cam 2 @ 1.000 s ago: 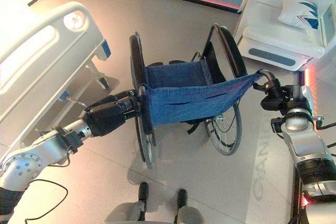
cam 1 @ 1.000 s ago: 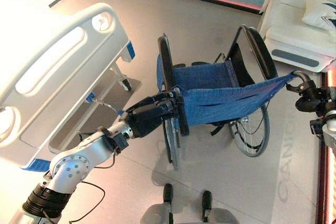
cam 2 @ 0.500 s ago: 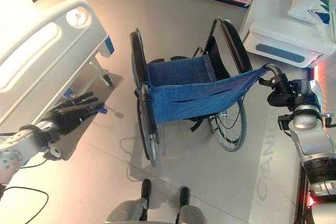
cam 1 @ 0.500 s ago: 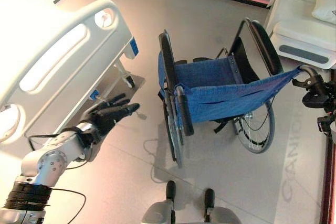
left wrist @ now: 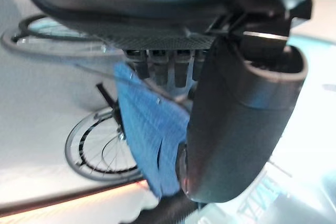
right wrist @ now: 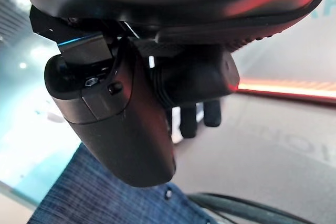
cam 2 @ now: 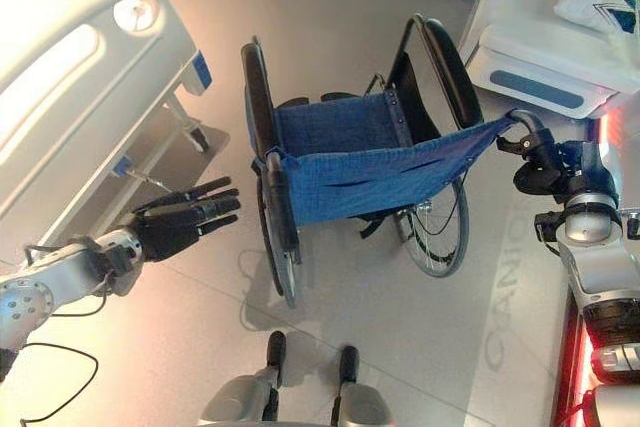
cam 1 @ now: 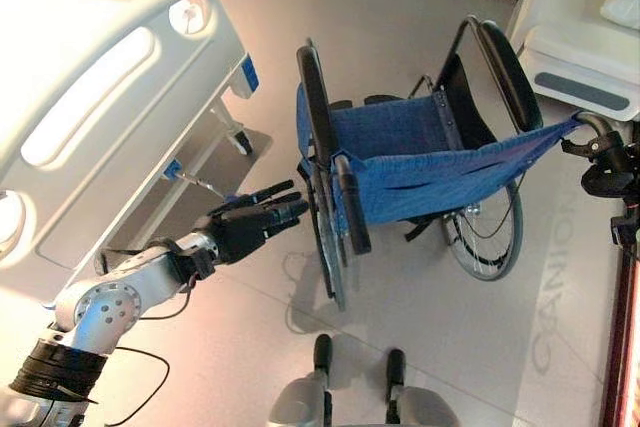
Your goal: Push the wheelchair next to the bed
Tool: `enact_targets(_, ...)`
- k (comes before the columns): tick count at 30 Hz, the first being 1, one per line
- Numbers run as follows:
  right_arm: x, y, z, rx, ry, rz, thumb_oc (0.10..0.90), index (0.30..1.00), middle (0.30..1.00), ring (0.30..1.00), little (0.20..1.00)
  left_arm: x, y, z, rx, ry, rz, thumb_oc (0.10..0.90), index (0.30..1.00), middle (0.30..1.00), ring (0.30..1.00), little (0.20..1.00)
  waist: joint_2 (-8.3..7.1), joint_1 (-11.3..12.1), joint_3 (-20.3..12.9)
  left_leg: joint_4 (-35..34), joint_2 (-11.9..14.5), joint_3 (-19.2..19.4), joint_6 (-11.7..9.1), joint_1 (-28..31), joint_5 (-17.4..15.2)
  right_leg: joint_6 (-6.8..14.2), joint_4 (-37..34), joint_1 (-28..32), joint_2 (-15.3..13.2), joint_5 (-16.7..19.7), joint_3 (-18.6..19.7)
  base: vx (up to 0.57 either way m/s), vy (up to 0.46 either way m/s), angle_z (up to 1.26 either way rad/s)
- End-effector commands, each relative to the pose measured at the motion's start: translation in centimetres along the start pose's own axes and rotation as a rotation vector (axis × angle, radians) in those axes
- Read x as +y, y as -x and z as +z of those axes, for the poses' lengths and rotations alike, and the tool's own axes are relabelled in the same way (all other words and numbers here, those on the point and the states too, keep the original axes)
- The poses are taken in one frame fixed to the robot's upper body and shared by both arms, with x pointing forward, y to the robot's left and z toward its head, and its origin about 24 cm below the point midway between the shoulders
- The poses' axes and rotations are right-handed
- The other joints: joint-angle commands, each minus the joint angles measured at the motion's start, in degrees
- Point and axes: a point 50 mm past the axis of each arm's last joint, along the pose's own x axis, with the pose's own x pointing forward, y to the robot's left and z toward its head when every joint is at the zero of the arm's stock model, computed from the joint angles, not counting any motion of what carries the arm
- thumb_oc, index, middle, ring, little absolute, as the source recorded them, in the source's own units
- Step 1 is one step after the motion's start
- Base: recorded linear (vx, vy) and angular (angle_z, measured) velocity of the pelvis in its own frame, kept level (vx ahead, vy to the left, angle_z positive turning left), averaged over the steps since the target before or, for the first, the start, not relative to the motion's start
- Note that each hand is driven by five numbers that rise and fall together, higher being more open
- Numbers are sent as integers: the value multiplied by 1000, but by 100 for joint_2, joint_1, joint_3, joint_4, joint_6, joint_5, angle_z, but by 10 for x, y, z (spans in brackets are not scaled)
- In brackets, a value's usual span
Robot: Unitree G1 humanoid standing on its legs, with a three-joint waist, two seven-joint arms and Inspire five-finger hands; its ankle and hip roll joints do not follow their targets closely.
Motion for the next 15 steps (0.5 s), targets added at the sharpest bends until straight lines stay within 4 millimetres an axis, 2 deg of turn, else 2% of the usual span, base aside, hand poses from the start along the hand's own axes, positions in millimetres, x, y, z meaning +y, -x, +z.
enact_targets(1, -22, -5, 34, -129, 24, -75, 400, 300, 300, 300, 300, -28, -1, 36, -130, -6, -152, 800, 900, 900, 900, 900, 38, 42, -169, 19, 149, -78, -204, 122, -234, -58, 14, -73, -71, 301, 36, -9, 4, -4)
enact_targets(6, -24, -6, 36, -130, 16, -78, 400, 300, 300, 300, 300, -41, -6, 27, -64, 13, -227, 800, 900, 900, 900, 900, 59, 14, -155, 19, 136, -56, -204, 140, -241, -53, 14, -67, -73, 318, 53, 0, 0, 0)
enact_targets(15, -14, -7, 39, -138, 21, -59, 400, 300, 300, 300, 300, -68, -13, 17, -17, 44, -356, 800, 900, 900, 900, 900, 77, -60, -180, 19, 126, 7, -192, 179, -268, -46, 14, -62, -77, 324, 97, 0, 0, 0)
